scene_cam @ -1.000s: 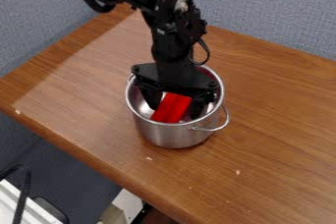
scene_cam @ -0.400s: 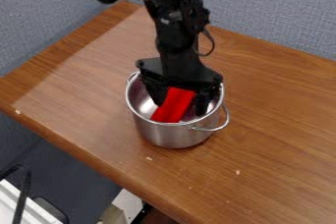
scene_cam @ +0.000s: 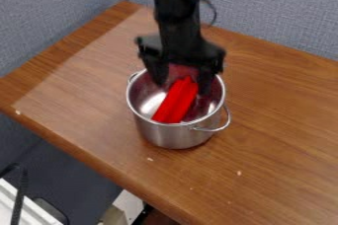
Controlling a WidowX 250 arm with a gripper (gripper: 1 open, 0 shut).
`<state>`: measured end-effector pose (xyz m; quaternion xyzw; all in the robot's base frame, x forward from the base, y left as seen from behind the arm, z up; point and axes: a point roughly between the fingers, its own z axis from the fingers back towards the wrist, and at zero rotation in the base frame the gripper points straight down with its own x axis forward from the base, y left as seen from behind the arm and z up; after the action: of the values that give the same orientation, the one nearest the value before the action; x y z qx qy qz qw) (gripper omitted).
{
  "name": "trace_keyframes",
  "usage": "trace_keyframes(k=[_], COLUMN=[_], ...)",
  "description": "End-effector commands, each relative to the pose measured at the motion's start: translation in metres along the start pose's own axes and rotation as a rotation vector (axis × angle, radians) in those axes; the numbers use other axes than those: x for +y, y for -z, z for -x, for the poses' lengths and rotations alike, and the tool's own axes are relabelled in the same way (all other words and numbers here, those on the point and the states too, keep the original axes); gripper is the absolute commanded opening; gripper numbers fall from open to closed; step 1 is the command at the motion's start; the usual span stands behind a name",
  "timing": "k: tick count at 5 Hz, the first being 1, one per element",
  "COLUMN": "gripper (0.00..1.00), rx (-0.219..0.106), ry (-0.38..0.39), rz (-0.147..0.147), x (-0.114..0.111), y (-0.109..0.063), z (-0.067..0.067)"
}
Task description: Put the red object in the metal pot
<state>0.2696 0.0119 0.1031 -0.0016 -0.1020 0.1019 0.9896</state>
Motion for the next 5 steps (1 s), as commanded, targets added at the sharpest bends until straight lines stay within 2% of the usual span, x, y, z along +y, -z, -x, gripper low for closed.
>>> trace_keyframes(k=[1,2,3,5], gripper=[1.00,1.00,1.00,1.00], rx=[-0.080,-0.092,-0.069,-0.026], ry=[-0.030,-0.068,-0.009,0.046], rz=[0.035,0.051,0.057,0.047], x=[0.004,0.009,0.007,0.002], y=[-0.044,-0.060,-0.054,-0.043], z=[-0.013,-0.019,-0.019,-0.022])
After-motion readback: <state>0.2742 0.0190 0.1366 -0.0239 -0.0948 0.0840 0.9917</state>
